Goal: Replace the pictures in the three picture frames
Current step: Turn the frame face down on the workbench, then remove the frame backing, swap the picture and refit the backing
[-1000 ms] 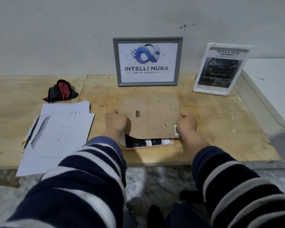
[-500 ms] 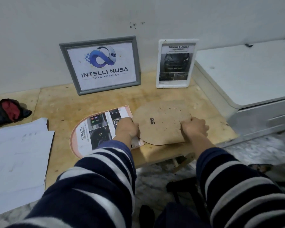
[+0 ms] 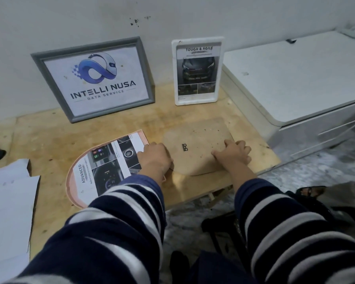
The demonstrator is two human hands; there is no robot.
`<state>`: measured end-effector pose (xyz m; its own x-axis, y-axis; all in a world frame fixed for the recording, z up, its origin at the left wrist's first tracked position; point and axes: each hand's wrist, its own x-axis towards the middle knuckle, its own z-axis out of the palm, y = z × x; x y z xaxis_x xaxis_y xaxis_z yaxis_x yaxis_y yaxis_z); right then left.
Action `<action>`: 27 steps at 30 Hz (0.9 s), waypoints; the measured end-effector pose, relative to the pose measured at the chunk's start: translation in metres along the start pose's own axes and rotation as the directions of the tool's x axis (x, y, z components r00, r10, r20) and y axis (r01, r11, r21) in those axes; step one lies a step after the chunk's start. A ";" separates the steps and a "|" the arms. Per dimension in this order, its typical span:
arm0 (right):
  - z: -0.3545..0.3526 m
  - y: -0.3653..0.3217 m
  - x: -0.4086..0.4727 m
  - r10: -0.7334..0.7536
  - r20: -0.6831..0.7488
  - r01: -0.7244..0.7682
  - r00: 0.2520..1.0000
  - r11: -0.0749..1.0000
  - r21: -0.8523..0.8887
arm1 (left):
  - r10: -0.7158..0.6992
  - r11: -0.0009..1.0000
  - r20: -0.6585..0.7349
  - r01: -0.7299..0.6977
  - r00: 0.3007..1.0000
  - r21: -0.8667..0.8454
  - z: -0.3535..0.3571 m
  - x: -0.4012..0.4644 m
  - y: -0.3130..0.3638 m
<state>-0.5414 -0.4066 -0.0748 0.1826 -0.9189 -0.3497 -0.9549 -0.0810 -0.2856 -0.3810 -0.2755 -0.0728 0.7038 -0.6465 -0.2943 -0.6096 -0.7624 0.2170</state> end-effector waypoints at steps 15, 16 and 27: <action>0.012 -0.029 -0.009 -0.019 0.014 0.021 1.000 0.984 -0.178 | 0.071 0.995 -0.027 -0.073 0.997 -0.068 -0.005 -0.013 -0.019; 0.015 -0.035 -0.013 -0.060 0.004 0.060 0.998 0.979 -0.195 | 0.055 0.994 -0.048 -0.059 0.997 -0.095 -0.007 -0.015 -0.027; 0.059 -0.123 -0.078 -0.488 0.078 0.494 0.869 0.853 -0.170 | -0.347 0.924 -0.119 0.317 0.930 -0.215 -0.036 -0.044 -0.127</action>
<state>-0.4238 -0.3021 -0.0653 0.6429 -0.7293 -0.2342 -0.7640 -0.5884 -0.2647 -0.3218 -0.1514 -0.0540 0.9098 -0.3397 -0.2383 -0.2613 -0.9152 0.3069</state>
